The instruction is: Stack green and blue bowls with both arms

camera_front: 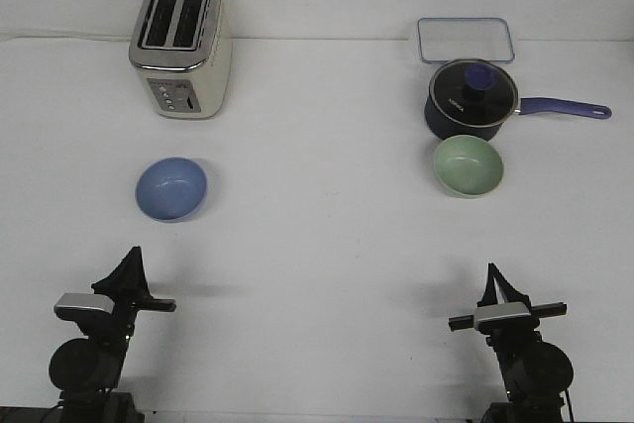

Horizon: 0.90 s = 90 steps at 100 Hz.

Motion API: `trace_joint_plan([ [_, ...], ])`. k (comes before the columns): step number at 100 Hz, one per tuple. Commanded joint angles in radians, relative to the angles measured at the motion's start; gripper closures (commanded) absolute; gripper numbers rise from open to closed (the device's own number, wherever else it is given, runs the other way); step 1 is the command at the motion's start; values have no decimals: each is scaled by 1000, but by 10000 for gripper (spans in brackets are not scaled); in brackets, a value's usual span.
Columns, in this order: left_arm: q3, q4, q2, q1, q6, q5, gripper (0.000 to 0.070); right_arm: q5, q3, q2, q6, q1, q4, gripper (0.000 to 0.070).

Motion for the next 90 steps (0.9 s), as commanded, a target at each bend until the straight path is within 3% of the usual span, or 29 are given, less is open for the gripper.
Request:
trace_joint_plan([
  [1, -19, 11, -1, 1, 0, 4, 686, -1, -2, 0, -4, -1, 10, 700],
  [76, -19, 11, -1, 1, 0, 4, 685, -1, -2, 0, -3, -1, 10, 700],
  [90, -19, 11, -1, 1, 0, 4, 686, -8, -2, 0, 57, 0, 13, 700],
])
